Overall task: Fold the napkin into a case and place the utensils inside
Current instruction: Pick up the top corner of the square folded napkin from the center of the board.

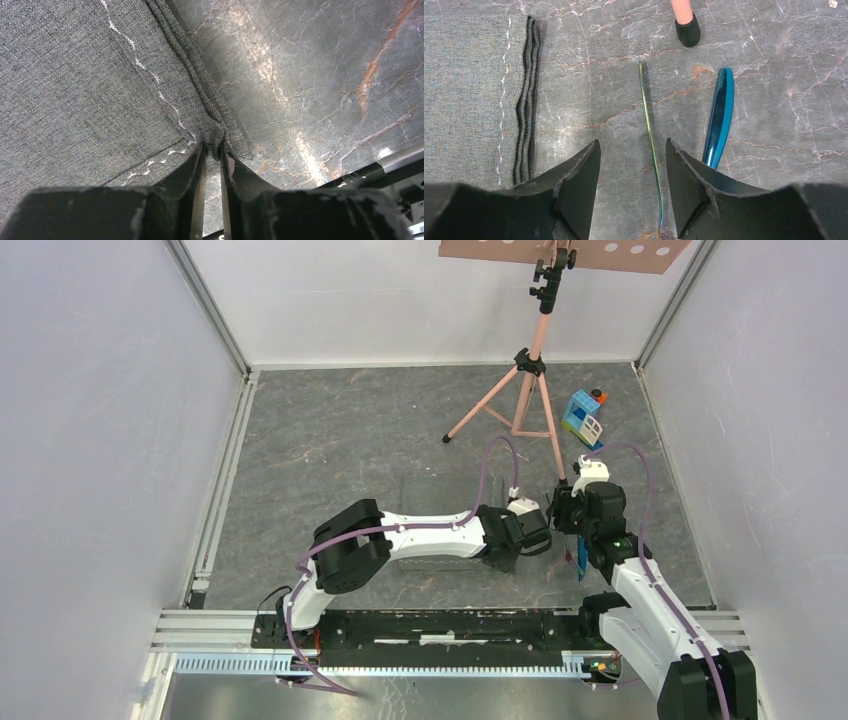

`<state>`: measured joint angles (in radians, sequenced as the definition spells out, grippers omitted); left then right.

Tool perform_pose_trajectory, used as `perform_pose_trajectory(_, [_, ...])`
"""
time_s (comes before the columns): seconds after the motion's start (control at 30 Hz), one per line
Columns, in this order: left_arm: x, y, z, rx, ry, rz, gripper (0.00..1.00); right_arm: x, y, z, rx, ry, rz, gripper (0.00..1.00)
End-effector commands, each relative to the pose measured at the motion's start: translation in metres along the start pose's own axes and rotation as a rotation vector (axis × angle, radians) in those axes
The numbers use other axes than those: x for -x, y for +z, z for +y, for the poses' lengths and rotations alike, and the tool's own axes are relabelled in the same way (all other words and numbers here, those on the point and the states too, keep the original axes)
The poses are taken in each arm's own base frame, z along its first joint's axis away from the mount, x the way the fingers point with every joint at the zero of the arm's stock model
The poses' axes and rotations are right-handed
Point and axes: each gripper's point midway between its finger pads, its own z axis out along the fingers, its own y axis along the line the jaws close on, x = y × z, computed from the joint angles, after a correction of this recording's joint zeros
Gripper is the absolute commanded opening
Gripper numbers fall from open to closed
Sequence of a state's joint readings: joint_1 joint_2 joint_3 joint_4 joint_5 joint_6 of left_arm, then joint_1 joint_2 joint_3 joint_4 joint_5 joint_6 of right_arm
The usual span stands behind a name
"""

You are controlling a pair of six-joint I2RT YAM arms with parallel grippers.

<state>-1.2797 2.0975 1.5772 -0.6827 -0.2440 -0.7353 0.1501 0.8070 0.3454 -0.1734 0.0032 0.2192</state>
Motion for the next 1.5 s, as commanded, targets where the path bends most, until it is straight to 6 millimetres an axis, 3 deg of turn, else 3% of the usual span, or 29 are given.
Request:
perform_pose_trajectory(0.0, [0.019,-0.021,-0.007,-0.036,0.0,-0.061,0.2,0.009,0.002,0.0,0.005,-0.008,-0.038,0.57])
perform_pose_trajectory(0.27, [0.026,-0.039,-0.005,-0.06,-0.024,-0.089,0.14,0.009,0.002,0.001,0.006,-0.008,-0.038,0.56])
perform_pose_trajectory(0.7, [0.021,-0.036,-0.005,-0.206,-0.109,-0.04,0.08,0.003,0.004,0.006,0.036,-0.012,-0.011,0.57])
perform_pose_trajectory(1.1, [0.018,-0.033,-0.005,-0.394,-0.215,-0.021,0.14,0.001,0.006,0.009,0.058,-0.016,0.005,0.57])
perform_pose_trajectory(1.47, [0.018,-0.029,-0.004,-0.414,-0.227,-0.016,0.21,-0.001,0.007,0.01,0.063,-0.016,0.013,0.57])
